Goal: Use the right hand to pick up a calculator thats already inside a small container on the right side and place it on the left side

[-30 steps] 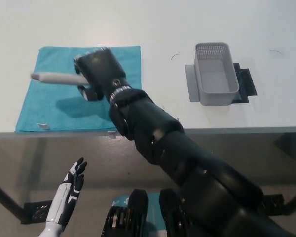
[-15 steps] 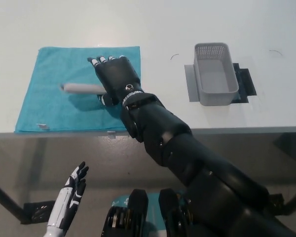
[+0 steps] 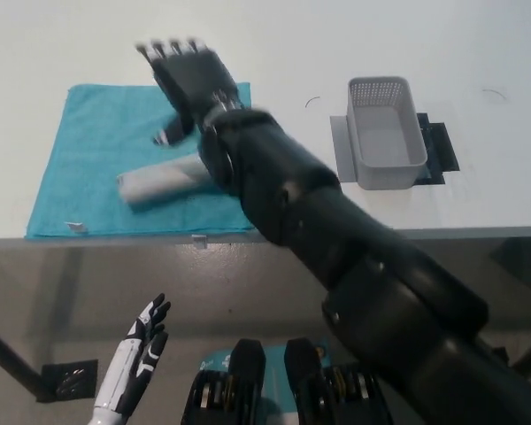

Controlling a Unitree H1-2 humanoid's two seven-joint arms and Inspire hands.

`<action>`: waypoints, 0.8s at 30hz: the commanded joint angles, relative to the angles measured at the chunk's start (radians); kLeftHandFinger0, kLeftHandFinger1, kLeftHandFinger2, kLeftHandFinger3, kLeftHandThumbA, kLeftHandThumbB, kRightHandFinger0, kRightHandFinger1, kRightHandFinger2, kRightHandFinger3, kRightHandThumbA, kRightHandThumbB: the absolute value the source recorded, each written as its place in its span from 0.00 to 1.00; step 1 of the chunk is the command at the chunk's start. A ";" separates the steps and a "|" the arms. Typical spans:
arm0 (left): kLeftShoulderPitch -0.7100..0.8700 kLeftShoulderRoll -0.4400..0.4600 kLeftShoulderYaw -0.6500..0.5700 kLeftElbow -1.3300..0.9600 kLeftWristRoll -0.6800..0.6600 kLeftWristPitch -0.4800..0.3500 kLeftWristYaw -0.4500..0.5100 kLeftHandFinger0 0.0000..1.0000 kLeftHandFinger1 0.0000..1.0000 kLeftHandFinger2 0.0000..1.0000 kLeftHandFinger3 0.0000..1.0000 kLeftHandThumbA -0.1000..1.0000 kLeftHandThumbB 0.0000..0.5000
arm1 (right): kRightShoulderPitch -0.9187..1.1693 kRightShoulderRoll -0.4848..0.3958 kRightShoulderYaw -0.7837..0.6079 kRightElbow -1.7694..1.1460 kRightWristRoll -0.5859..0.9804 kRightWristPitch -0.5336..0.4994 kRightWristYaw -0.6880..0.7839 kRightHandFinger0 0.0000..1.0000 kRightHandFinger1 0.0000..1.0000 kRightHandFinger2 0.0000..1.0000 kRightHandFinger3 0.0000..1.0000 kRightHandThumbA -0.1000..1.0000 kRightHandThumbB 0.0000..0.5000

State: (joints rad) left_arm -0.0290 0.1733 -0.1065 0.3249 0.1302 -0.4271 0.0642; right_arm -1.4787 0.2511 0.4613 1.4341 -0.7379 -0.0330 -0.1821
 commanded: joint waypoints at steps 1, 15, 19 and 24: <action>-0.006 0.024 0.000 -0.016 -0.016 -0.043 -0.015 1.00 1.00 1.00 1.00 0.95 0.46 | -0.168 -0.009 -0.134 -0.090 0.201 -0.133 0.125 1.00 1.00 1.00 1.00 0.93 1.00; 0.008 0.032 -0.003 -0.017 0.005 -0.043 -0.009 1.00 1.00 1.00 1.00 0.92 0.42 | 0.133 -0.193 -0.389 -1.362 0.504 0.037 0.348 1.00 1.00 1.00 1.00 1.00 0.71; 0.011 0.045 -0.004 -0.017 0.013 -0.043 -0.014 1.00 1.00 1.00 1.00 0.92 0.38 | 0.318 -0.234 -0.426 -1.712 0.532 0.080 0.329 1.00 1.00 1.00 1.00 1.00 0.68; 0.022 0.040 -0.007 0.001 0.003 -0.043 -0.013 1.00 1.00 1.00 1.00 0.91 0.39 | 0.452 -0.287 -0.488 -1.971 0.660 0.073 0.286 1.00 1.00 1.00 1.00 1.00 0.65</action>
State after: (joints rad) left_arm -0.0269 0.1749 -0.1075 0.3353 0.1294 -0.4172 0.0639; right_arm -1.2402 0.1954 0.1907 0.7032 -0.4962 -0.0530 0.0021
